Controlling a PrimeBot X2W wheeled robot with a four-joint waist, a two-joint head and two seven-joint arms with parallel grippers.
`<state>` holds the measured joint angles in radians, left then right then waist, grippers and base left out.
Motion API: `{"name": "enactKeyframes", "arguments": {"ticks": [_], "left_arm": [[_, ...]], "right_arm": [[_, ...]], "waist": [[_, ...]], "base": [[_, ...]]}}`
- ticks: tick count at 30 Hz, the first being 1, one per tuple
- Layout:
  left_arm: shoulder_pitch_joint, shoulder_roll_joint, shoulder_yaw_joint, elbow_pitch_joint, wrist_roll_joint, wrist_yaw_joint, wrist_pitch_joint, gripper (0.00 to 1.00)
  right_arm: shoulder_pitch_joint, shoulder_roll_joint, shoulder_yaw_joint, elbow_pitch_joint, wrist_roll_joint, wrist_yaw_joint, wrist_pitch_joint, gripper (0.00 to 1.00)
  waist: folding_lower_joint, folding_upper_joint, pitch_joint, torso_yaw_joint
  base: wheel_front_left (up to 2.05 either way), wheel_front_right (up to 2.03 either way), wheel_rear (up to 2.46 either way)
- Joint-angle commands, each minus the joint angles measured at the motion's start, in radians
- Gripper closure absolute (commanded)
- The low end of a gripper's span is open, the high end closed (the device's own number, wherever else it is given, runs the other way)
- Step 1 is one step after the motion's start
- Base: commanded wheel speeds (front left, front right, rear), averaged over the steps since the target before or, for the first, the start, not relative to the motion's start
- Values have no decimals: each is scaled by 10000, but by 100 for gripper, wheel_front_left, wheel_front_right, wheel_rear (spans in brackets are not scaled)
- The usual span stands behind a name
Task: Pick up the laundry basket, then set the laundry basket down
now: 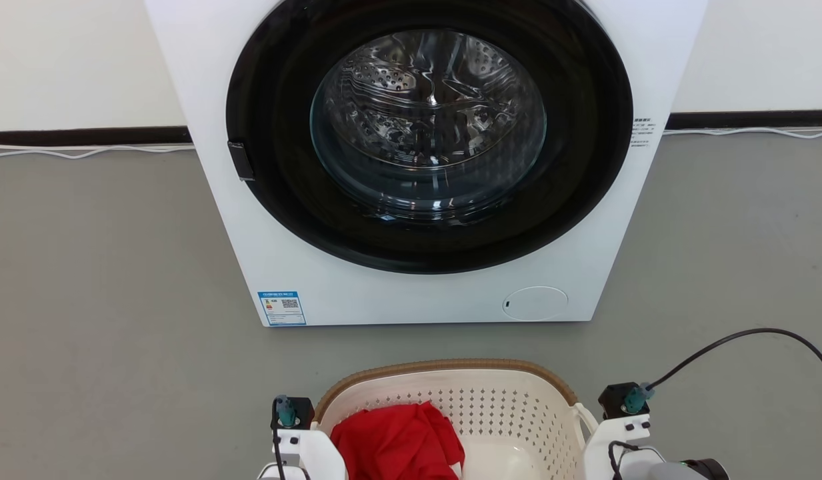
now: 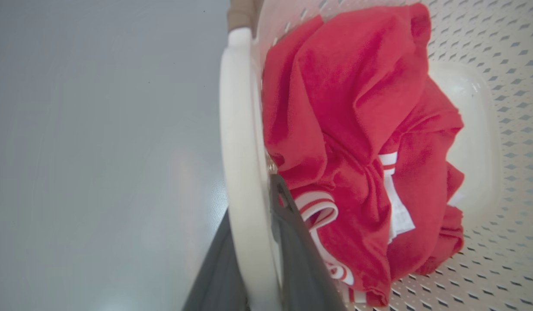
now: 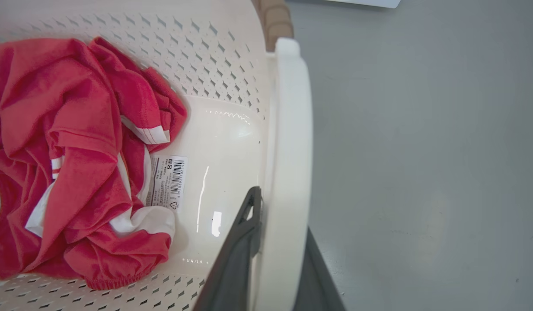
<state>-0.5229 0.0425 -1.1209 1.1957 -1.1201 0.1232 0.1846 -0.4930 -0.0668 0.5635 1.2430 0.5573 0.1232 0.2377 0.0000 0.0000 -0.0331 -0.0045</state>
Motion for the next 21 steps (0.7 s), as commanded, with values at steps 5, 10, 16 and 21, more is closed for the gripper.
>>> {"name": "enactKeyframes", "arguments": {"ticks": [5,10,16,21], "left_arm": [[-456,77,60,-92,-111,-11,-155,100],[-506,77,1,-51,-158,8,-183,100],[-668,77,-20,-28,-214,53,-318,100],[-975,77,-42,-19,-201,117,-528,100]], "right_arm": [[-247,166,373,-161,215,75,-171,100],[-242,166,490,-203,358,75,-200,100],[-331,166,570,-244,532,75,-405,100],[-591,166,623,-337,668,75,-776,100]], "waist": [[0,0,-6,34],[0,0,51,27],[0,0,344,-53],[0,0,911,-96]], "base": [[0,0,0],[0,0,0],[0,0,0],[0,0,0]]}}
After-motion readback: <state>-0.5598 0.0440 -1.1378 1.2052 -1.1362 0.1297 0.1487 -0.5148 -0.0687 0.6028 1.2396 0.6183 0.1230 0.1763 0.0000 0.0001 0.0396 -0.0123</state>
